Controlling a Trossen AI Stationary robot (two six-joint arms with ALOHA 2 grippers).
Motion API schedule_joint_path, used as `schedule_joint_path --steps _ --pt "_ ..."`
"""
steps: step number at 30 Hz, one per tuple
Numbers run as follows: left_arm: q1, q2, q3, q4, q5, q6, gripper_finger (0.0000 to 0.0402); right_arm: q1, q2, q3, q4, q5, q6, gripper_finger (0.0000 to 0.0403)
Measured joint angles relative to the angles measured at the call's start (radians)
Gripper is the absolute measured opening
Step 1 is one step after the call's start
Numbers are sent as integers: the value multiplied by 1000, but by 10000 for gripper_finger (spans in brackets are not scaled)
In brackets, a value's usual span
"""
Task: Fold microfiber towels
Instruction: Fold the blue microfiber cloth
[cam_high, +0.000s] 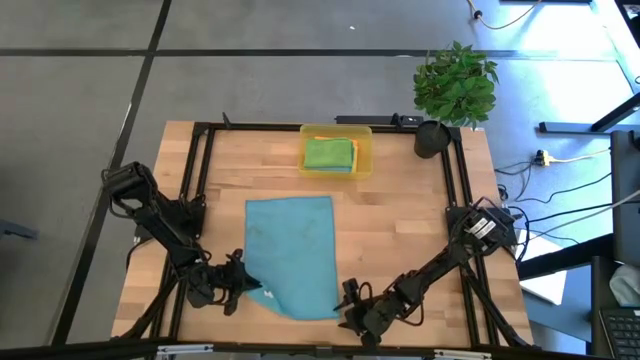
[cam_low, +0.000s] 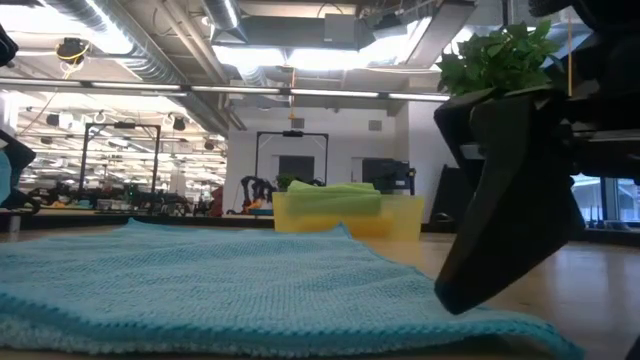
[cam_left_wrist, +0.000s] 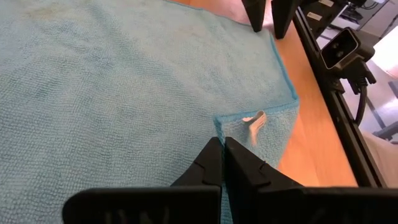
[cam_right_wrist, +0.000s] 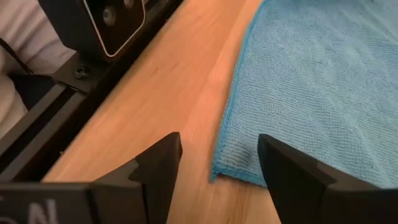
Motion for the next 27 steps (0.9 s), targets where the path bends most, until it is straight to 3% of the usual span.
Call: schedule_joint_path --steps 6,15,27 --pt "0 0 0 0 1 0 0 0 2 4 -24 -1 -12 173" --pt "0 0 0 1 1 0 0 2 3 7 -57 6 -28 18" --pt "-39 0 0 168 16 186 0 -4 -66 99 -199 67 -14 7"
